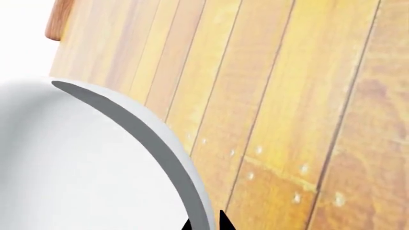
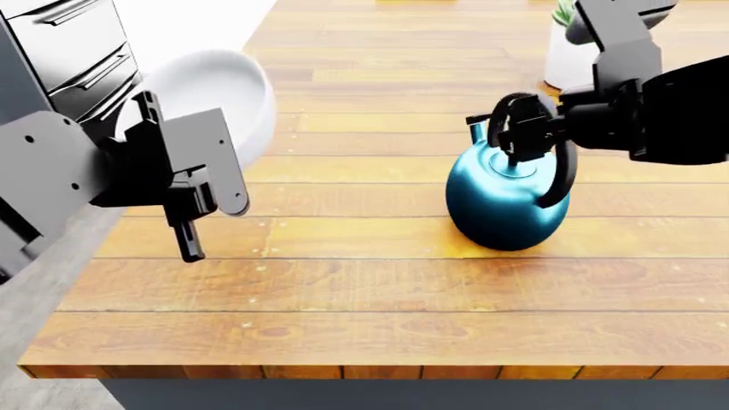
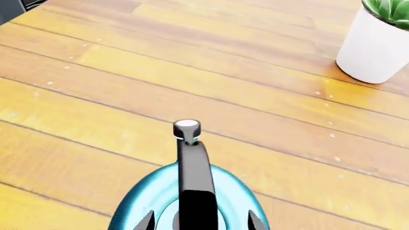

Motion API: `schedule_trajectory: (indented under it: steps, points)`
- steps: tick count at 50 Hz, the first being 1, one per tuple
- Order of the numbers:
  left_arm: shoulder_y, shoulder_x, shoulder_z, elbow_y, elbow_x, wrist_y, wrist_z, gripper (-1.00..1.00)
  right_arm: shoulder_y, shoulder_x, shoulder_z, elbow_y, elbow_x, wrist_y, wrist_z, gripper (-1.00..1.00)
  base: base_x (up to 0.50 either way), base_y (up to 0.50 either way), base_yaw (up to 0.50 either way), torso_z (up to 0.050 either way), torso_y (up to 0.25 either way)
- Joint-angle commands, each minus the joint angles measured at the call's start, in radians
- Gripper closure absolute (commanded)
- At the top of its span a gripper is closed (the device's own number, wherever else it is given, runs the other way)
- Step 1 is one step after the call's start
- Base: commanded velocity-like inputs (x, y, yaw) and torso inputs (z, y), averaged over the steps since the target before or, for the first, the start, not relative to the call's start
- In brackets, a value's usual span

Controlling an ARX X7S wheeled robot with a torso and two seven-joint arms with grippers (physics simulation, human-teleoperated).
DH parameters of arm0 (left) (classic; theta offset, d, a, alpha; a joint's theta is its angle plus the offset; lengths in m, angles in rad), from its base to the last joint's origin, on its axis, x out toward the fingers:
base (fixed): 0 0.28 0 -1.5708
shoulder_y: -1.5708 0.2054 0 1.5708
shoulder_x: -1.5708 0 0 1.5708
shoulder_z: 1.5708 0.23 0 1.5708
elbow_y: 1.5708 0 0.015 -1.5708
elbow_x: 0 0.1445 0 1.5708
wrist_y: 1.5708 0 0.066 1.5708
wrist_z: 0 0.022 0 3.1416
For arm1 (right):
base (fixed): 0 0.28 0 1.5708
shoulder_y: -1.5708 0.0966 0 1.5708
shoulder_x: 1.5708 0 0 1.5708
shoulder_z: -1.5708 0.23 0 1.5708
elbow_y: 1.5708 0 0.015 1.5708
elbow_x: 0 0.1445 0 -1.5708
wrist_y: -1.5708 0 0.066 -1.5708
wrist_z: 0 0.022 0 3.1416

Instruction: Pick the kettle non electric and bowl and place them in the sink. Then turn on the water.

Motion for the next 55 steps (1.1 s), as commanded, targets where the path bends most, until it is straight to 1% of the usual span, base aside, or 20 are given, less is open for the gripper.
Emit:
schedule_trajectory:
  steps: [1,17,32,41,50,55]
  points:
    - [-0.005,0.004,-0.011,-0.008,0.023,0.017,-0.011,1.0,0.001,-0.005,-0.008,0.001,-0.014,-0.006,-0.013,1.0,0.0,0.0,0.0,0.0,0.0]
    - [-0.007,0.002,-0.015,-0.005,0.024,0.023,-0.007,1.0,0.133,-0.023,-0.01,0.027,-0.036,0.044,-0.039,1.0,0.0,0.0,0.0,0.0,0.001]
    - [-0.01,-0.003,-0.022,-0.005,0.026,0.029,-0.006,1.0,0.212,-0.033,-0.006,0.023,-0.045,0.065,-0.058,1.0,0.0,0.0,0.0,0.001,0.002]
    - [-0.02,-0.007,-0.028,0.003,0.03,0.031,-0.005,1.0,0.208,-0.006,-0.014,-0.065,-0.074,0.032,-0.083,1.0,0.0,0.0,0.0,0.0,0.001]
    - [-0.03,-0.008,-0.029,0.009,0.038,0.035,-0.002,1.0,0.177,-0.002,0.006,-0.067,-0.081,-0.02,-0.052,1.0,0.0,0.0,0.0,0.001,0.002]
    - [-0.031,-0.005,-0.028,0.009,0.042,0.036,-0.001,1.0,0.168,0.003,0.014,-0.064,-0.085,-0.035,-0.024,1.0,-0.48,0.0,0.0,0.0,0.002]
